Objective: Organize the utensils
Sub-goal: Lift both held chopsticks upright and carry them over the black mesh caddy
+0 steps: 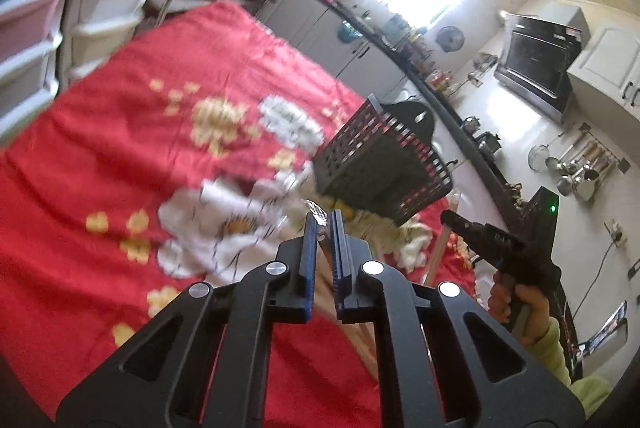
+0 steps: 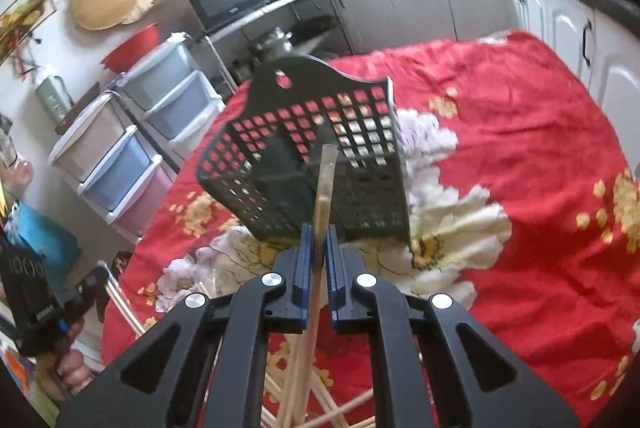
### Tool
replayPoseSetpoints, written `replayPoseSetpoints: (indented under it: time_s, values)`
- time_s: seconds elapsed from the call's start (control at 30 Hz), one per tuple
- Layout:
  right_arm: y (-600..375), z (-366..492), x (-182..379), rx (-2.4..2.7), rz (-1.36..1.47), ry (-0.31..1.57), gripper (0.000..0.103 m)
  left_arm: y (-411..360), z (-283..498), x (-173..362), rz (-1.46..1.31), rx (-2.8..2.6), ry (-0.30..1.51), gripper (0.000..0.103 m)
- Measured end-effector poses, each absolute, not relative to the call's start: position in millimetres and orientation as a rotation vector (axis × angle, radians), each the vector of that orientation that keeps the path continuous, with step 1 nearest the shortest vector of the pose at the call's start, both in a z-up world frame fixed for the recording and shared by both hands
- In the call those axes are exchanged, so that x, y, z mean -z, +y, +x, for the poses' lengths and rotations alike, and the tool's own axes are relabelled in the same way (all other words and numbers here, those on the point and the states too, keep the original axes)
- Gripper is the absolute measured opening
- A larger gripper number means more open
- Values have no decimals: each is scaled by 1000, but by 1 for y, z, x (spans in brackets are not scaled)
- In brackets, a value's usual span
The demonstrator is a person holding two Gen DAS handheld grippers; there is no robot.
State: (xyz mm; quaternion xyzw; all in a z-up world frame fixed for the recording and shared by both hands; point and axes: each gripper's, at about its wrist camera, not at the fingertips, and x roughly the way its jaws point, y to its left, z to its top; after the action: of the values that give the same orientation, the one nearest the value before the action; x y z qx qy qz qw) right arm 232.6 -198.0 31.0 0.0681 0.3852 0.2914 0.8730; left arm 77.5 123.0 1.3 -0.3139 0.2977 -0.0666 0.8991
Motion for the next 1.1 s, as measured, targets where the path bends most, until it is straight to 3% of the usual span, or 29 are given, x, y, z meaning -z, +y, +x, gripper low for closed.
replayPoseSetpoints:
  time_s: [1.1]
  values:
    - [-205, 220, -157, -597, 75, 366, 6, 49, 158, -156, -330, 288, 318, 2]
